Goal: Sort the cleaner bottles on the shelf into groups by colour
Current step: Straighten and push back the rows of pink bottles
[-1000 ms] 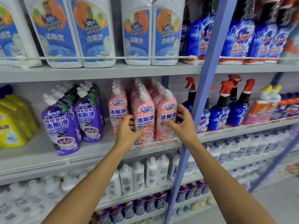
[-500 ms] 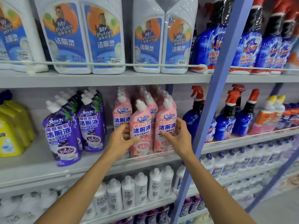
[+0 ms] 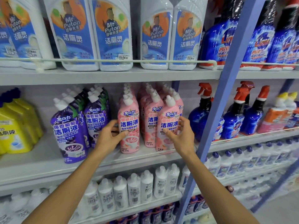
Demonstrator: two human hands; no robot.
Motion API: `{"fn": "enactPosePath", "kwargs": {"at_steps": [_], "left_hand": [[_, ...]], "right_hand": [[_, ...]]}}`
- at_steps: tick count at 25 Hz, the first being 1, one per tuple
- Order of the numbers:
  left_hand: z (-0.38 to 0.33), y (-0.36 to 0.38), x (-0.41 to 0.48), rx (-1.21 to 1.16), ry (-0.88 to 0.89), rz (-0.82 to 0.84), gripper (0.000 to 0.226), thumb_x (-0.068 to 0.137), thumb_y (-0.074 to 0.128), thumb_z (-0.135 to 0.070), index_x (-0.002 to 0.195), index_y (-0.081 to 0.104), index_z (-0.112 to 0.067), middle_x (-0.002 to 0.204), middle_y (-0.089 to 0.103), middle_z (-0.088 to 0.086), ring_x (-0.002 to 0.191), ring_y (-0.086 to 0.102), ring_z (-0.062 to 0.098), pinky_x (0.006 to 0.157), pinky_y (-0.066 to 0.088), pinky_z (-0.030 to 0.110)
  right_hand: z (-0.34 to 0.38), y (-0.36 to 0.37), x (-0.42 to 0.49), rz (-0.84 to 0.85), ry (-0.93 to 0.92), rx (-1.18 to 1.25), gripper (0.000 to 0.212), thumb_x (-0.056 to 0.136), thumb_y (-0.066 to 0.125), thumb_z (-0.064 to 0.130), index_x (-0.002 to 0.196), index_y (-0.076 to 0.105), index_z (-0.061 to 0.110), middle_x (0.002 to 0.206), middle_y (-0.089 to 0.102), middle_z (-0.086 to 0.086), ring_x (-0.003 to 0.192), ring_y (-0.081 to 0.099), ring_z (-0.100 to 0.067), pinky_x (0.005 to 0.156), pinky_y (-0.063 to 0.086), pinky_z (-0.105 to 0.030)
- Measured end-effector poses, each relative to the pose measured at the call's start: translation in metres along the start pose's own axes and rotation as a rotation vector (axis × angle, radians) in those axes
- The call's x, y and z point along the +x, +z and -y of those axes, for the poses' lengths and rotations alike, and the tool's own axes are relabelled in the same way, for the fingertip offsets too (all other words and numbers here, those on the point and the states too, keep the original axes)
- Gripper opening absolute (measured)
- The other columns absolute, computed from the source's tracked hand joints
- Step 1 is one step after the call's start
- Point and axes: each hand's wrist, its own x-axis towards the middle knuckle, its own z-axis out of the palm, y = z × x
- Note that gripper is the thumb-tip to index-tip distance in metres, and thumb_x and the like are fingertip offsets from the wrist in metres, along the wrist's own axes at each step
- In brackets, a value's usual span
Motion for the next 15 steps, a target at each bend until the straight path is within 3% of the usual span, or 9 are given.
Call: {"fn": "enactPosePath", "kwargs": {"at_steps": [6, 11, 15], "left_hand": [[0.000, 0.001, 0.003, -0.047, -0.044, 0.008, 0.047, 0.083, 0.082, -0.019, 0.122, 0.056, -0.024, 0.107, 0.071, -0.004, 0.095, 0.072, 0.017, 0.086, 0.061, 0.045], [0.005, -0.006, 0.014, -0.164, -0.115, 0.107, 0.063, 0.081, 0.083, -0.016, 0.136, 0.053, -0.024, 0.127, 0.066, -0.003, 0.114, 0.067, 0.018, 0.096, 0.057, 0.050], [0.006, 0.001, 0.013, -0.184, -0.089, 0.091, 0.066, 0.081, 0.083, -0.016, 0.139, 0.054, -0.022, 0.128, 0.067, -0.004, 0.113, 0.068, 0.015, 0.095, 0.058, 0.047]], "right_hand": [[-0.001, -0.009, 0.006, 0.011, -0.023, -0.017, 0.074, 0.076, 0.089, 0.034, 0.136, 0.048, 0.021, 0.126, 0.064, 0.010, 0.110, 0.062, -0.005, 0.092, 0.056, -0.030], [-0.005, -0.016, 0.010, 0.060, -0.032, -0.024, 0.073, 0.077, 0.088, 0.032, 0.137, 0.048, 0.020, 0.126, 0.064, 0.010, 0.110, 0.061, -0.001, 0.086, 0.050, -0.014], [-0.010, -0.013, 0.010, 0.052, -0.048, -0.015, 0.072, 0.078, 0.087, 0.032, 0.137, 0.048, 0.019, 0.127, 0.065, 0.008, 0.112, 0.063, -0.007, 0.094, 0.054, -0.023]]}}
